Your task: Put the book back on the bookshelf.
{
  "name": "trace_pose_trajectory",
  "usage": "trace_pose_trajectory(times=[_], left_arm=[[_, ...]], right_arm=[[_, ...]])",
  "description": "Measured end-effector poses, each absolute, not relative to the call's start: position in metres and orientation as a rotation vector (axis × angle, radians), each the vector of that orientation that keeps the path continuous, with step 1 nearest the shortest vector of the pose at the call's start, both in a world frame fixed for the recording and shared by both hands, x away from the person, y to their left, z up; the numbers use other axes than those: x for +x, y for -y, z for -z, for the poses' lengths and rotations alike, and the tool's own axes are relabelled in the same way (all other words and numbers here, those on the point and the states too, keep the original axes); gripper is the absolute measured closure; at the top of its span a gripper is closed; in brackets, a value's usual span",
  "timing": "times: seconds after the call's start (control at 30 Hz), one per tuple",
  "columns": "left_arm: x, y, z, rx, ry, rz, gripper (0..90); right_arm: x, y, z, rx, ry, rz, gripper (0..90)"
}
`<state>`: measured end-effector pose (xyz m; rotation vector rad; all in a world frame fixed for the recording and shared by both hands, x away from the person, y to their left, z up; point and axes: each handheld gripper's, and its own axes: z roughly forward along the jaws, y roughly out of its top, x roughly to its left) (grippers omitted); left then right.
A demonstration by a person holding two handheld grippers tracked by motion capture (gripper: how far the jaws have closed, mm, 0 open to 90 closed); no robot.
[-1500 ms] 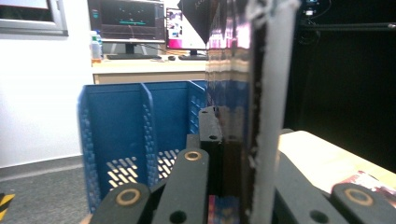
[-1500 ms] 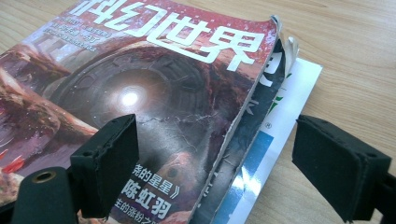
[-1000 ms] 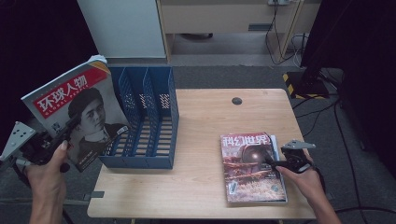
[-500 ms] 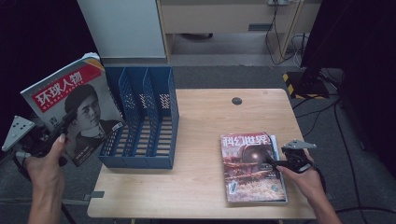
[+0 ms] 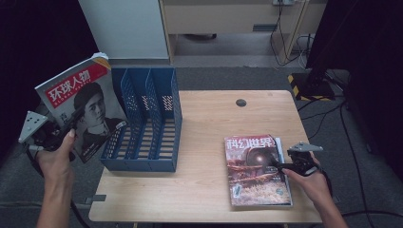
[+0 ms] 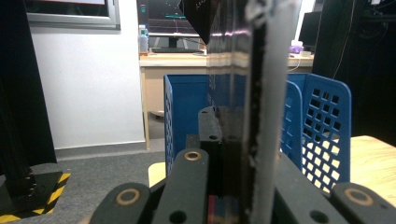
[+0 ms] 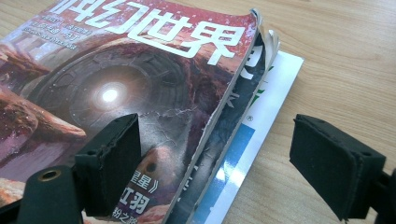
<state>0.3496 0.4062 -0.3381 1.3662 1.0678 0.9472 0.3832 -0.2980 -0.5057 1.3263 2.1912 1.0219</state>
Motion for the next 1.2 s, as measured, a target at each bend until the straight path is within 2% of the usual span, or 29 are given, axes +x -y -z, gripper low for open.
trace_pose_trajectory(times=[0.3, 0.9, 1.2], left_arm=[[0.353, -0.407, 0.344, 1.359, -1.081, -0.959, 86.8], [0.378, -0.384, 0.361, 1.381, -1.100, -0.953, 86.8], [0.373, -0.394, 0.357, 1.355, -1.119, -0.974, 86.8]], right_arm=[[0.384, 0.299, 0.507, 1.327, -2.193, -1.018, 16.8], [0.383, 0.300, 0.506, 1.339, -2.193, -1.026, 16.8], [0.383, 0.300, 0.507, 1.341, -2.196, -1.024, 16.9]])
